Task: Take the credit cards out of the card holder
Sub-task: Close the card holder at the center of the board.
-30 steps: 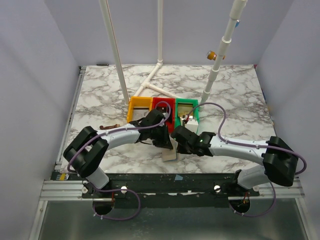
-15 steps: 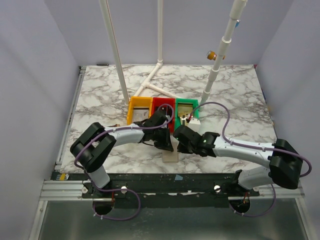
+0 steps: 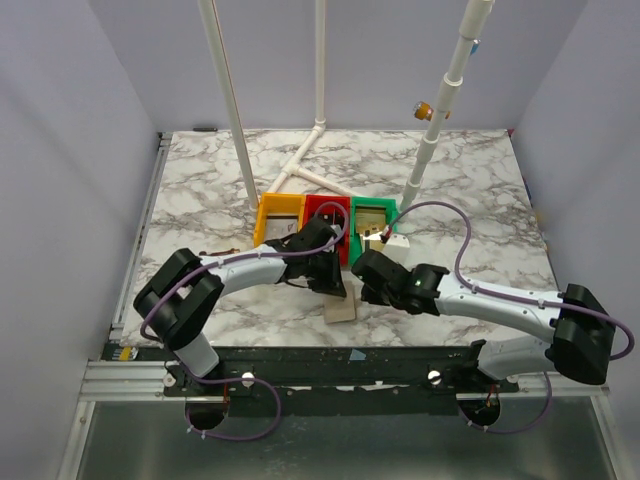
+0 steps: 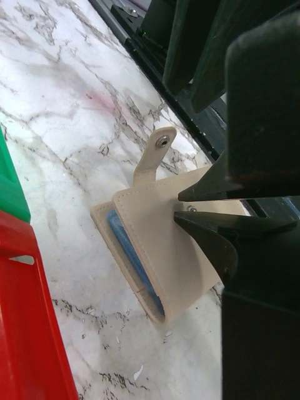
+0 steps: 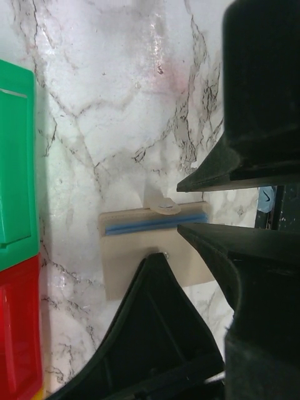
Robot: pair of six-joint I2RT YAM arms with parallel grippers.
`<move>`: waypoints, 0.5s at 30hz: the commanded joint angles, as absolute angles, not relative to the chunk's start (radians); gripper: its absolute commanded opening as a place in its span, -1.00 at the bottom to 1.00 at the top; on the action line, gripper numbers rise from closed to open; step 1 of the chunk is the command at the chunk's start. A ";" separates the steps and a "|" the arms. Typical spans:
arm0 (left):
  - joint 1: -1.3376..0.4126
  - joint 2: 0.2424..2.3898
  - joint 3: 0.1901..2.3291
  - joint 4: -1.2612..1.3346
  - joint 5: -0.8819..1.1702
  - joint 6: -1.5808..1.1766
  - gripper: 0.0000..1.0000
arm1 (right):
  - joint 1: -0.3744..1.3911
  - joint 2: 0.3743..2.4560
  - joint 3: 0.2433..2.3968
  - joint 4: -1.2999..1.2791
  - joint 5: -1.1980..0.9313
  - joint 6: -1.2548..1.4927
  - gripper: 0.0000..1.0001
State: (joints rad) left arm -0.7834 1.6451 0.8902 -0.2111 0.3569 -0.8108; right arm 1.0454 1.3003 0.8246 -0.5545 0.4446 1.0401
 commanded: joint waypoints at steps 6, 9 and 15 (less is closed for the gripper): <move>-0.788 1.563 0.933 -0.274 0.313 -0.772 -0.70 | 1.043 1.274 0.827 -0.604 0.509 1.063 -0.39; -0.789 1.549 0.931 -0.281 0.309 -0.766 -0.70 | 1.044 1.270 0.834 -0.606 0.513 1.059 -0.39; -0.788 1.516 0.941 -0.313 0.289 -0.749 -0.70 | 1.044 1.282 0.841 -0.606 0.513 1.053 -0.39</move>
